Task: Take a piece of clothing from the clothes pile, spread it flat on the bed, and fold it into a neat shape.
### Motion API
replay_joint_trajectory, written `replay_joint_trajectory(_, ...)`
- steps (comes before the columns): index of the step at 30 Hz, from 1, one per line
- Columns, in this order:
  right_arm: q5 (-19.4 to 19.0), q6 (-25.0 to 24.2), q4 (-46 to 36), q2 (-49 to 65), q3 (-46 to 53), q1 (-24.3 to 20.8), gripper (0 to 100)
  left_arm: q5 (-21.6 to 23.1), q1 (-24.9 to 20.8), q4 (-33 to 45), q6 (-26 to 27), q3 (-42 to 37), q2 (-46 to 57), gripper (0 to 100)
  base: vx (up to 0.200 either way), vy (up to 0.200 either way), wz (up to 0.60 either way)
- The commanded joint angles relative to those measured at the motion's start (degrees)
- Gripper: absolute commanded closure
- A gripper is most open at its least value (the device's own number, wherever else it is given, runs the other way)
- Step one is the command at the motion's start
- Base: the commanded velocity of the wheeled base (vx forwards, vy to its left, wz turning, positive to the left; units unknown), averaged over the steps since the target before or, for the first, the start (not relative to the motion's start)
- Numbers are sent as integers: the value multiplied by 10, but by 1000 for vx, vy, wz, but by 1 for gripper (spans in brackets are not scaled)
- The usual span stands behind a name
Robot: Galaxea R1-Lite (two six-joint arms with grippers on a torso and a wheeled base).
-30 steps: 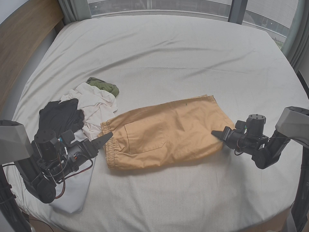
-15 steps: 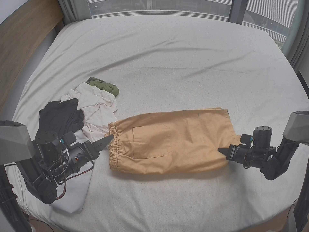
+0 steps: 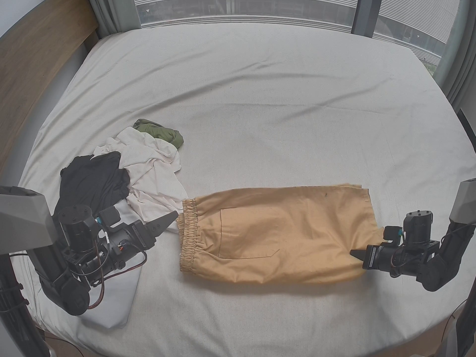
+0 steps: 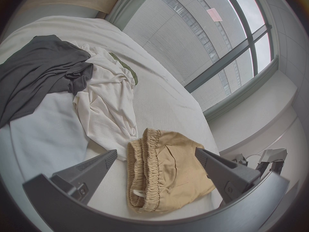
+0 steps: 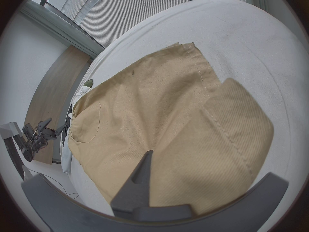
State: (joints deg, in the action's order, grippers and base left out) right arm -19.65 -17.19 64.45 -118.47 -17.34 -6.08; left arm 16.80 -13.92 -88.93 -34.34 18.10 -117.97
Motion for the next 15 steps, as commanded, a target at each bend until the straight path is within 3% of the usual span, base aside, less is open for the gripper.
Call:
replay_joint_trajectory(1, 0, 8, 0, 13, 27, 16, 100, 0, -3, 0, 0, -1, -5, 0, 0, 0, 0)
replay_joint_trajectory(15, 1, 25, 1, 38, 75, 56, 100, 2, -12, -1, 1, -3, -19, 0, 0, 0, 0)
